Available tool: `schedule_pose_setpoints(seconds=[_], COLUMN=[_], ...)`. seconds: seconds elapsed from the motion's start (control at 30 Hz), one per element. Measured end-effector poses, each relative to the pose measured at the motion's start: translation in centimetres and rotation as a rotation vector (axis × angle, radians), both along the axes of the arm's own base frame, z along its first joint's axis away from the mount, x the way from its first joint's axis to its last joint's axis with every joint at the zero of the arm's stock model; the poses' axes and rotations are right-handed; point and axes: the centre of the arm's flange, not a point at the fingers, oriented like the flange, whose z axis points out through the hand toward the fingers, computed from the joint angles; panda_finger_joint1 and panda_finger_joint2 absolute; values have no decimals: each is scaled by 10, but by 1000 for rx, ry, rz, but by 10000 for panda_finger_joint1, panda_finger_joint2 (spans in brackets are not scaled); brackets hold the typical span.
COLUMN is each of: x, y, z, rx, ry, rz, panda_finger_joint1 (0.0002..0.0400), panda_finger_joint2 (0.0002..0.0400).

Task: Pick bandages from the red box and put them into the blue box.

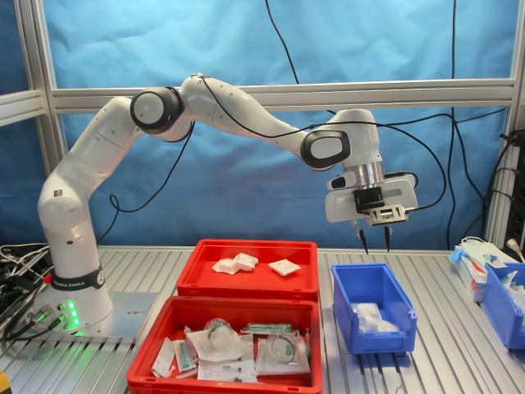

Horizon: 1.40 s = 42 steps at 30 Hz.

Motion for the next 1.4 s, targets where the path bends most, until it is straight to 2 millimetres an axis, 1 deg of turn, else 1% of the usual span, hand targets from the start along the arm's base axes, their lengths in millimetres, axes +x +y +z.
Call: schedule_pose_setpoints(seconds=[0.1, 0.13, 0.27, 0.3, 0.43, 0.47, 0.6, 0.63, 0.73, 0.77, 0.97, 1.03, 1.17, 1.2, 1.27, 1.33, 1.4], x=[0, 0, 0, 0, 0, -1, -3, -5, -9, -14, -28, -40, -53, -58, -62, -69, -70], y=[0, 0, 0, 0, 0, 0, 0, 0, 2, 3, 6, 10, 14, 15, 14, 9, 5], z=[0, 0, 0, 0, 0, 0, 2, 4, 10, 20, 46, 65, 84, 93, 101, 112, 116], rx=[0, 0, 0, 0, 1, 2, 5, 9, 17, 28, 69, 117, 172, 198, 221, 257, 272], ry=[0, 0, 0, 0, 4, 9, 22, 35, 57, 80, 141, 186, 229, 244, 253, 263, 264], rz=[0, 0, 0, 0, -1, -3, -8, -11, -12, -7, 22, 48, 74, 86, 96, 109, 112], panda_finger_joint1=[178, 228, 228, 278, 278, 328, 328, 377, 377, 396, 399, 399, 400, 400, 400, 400, 400], panda_finger_joint2=[178, 228, 228, 278, 278, 328, 328, 377, 377, 396, 399, 399, 400, 400, 400, 400, 400])
